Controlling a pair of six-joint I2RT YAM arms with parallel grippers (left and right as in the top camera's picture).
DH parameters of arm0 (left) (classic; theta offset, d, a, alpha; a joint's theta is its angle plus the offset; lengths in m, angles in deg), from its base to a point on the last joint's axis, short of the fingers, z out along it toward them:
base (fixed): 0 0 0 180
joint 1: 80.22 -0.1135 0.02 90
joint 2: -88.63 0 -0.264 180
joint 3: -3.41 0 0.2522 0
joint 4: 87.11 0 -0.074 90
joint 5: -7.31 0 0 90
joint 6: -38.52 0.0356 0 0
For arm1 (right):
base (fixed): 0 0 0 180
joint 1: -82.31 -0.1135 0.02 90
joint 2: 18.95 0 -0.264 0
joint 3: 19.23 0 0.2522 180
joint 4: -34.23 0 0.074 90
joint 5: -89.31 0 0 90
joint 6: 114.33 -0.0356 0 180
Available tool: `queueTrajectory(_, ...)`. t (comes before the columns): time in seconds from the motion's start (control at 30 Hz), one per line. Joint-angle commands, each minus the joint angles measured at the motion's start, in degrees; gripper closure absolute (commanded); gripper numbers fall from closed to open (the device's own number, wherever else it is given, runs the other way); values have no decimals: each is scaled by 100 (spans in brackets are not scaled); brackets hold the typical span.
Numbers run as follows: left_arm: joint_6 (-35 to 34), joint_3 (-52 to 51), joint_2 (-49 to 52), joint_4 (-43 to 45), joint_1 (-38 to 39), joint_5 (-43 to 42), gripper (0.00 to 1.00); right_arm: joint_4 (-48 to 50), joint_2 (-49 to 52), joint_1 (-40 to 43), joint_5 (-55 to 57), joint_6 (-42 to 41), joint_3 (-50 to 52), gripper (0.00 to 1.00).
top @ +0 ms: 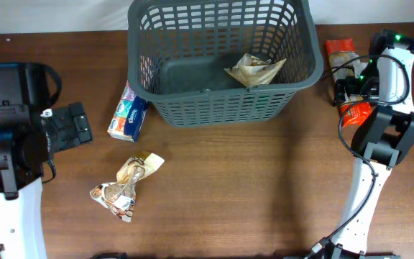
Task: Pack container
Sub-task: 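Lower the right gripper onto the red pasta packet and grasp it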
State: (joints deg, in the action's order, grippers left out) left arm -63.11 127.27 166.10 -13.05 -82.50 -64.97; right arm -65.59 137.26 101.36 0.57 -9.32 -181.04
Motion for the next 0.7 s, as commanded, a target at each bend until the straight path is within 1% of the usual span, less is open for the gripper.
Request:
queueTrajectory(0.0, -55, 20, 20, -2, -24, -44, 1, 46, 162, -24, 98, -44, 273, 14)
queueTrajectory(0.03, -57, 20, 20, -2, -24, -44, 1, 66, 162, -24, 98, -48, 273, 32)
queueTrajectory(0.07, -55, 20, 20, -2, -24, -44, 1, 68, 162, -24, 98, -48, 273, 41)
queueTrajectory(0.13, -55, 20, 20, -2, -24, -44, 1, 72, 162, -24, 98, -57, 273, 50)
queueTrajectory(0.2, -55, 20, 20, 0, -24, -44, 1, 85, 162, -24, 103, -92, 273, 63)
queueTrajectory(0.23, -55, 20, 20, 0, -24, -44, 1, 87, 162, -24, 103, -92, 271, 73)
queueTrajectory(0.33, -55, 20, 20, 0, -24, -44, 1, 101, 162, -24, 192, -247, 271, 96)
queueTrajectory(0.43, -55, 20, 20, 2, -24, -44, 1, 66, 160, -24, 289, -363, 212, 96)
queueTrajectory(0.53, -55, 20, 20, 15, -24, -44, 1, -28, 151, -24, 289, -588, -59, 96)
queueTrajectory(0.6, -55, 20, 20, 20, -24, -44, 1, -184, 90, -31, 223, -787, -562, 96)
queueTrajectory(0.67, -55, 20, 20, 42, -24, -44, 1, -321, 22, -35, 105, -807, -990, 96)
